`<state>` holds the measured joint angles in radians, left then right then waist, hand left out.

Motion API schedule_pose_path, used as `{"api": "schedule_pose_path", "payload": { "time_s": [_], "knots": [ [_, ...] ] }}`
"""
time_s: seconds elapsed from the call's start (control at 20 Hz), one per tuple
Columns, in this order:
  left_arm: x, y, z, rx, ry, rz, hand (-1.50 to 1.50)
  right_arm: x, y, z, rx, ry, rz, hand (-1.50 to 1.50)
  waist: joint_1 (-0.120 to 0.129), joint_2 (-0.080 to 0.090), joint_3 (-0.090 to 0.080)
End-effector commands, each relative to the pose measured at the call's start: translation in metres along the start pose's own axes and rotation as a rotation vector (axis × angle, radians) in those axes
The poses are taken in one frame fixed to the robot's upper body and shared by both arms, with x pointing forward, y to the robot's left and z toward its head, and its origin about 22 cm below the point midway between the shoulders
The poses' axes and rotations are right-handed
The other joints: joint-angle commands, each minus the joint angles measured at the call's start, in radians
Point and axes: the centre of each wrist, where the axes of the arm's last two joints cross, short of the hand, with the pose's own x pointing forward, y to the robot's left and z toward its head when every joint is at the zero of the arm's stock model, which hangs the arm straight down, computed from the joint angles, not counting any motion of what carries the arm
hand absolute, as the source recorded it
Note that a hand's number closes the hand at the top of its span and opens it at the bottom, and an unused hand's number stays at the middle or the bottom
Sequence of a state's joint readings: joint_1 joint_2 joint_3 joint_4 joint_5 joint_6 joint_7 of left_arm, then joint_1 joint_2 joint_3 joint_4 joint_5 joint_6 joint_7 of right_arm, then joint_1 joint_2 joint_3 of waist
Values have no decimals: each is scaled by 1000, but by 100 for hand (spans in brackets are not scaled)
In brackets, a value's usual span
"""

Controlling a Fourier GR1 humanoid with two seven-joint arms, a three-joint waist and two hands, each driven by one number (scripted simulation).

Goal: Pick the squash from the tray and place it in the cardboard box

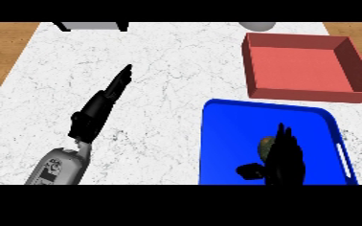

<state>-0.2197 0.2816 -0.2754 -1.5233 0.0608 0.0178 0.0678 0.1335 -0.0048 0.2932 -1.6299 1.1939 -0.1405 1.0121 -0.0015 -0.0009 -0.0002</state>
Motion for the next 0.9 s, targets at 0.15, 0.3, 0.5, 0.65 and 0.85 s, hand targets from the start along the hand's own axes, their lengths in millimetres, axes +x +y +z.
{"api": "schedule_pose_path", "payload": {
  "time_s": [0.15, 0.3, 0.5, 0.65, 0.85],
  "knots": [
    [-1, 0, -7, 2, -10, -12, 0, 1, 16, -28, -10, 57, 43, -150, 1, 2, 0],
    [-5, 5, 6, 8, -6, 8, 0, 12, 24, -9, -4, 78, 64, -150, 4, 1, 0],
    [11, 15, -15, 11, -13, 10, 0, 4, 24, -10, -2, 63, 47, -150, -1, 1, 0],
    [10, 0, -2, 14, 2, 3, 0, -11, 25, -22, 30, 64, 83, 150, 2, 0, 0],
    [1, 5, 15, -6, 8, 3, 0, -2, 34, -23, -20, 26, 121, 150, 8, 0, 0]
  ]
}}
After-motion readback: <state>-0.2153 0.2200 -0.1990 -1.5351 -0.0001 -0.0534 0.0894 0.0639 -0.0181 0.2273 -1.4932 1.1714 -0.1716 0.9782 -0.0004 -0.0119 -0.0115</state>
